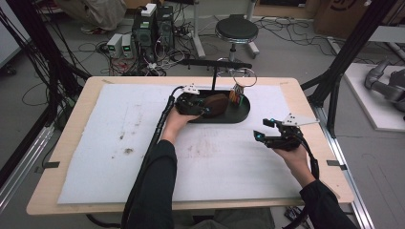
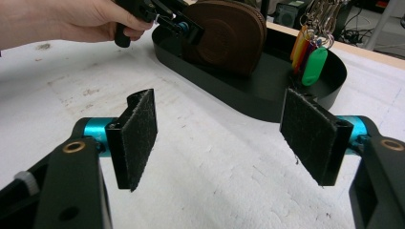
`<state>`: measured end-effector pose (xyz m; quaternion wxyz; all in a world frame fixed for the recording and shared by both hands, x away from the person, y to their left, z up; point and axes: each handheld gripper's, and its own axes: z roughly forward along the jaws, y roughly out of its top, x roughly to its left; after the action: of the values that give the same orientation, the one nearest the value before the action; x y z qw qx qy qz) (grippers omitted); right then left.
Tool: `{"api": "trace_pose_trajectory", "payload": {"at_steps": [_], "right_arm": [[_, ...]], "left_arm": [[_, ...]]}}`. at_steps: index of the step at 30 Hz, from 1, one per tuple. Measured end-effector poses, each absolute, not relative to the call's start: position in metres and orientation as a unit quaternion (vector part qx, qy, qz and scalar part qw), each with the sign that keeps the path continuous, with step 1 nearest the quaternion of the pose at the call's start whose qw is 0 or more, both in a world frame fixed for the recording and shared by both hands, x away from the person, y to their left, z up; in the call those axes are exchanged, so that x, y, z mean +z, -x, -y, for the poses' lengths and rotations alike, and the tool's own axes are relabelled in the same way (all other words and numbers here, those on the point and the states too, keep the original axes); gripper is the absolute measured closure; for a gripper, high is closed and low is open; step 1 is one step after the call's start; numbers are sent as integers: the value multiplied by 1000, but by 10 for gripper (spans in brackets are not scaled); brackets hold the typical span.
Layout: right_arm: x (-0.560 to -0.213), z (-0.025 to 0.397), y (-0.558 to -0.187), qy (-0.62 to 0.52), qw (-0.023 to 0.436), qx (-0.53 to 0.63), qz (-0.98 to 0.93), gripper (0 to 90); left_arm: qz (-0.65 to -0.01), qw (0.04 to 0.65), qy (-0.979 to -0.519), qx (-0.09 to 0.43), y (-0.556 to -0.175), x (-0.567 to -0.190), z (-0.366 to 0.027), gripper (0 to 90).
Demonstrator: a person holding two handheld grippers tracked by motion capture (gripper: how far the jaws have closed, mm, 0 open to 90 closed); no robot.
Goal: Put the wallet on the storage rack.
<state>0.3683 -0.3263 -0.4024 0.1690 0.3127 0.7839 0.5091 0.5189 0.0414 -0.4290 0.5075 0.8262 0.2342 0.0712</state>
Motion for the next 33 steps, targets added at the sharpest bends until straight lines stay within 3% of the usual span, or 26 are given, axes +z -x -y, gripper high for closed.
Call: {"api": "trace_pose_trajectory", "payload": {"at_steps": [20, 33], "right_arm": [[-403, 326, -369, -312, 170, 509, -784, 294], [-404, 326, -369, -314, 167, 508, -785, 294]], "left_arm": [[-220, 483, -844, 78, -520, -430, -43, 641], [-228, 461, -852, 94, -519, -430, -43, 555]]}}
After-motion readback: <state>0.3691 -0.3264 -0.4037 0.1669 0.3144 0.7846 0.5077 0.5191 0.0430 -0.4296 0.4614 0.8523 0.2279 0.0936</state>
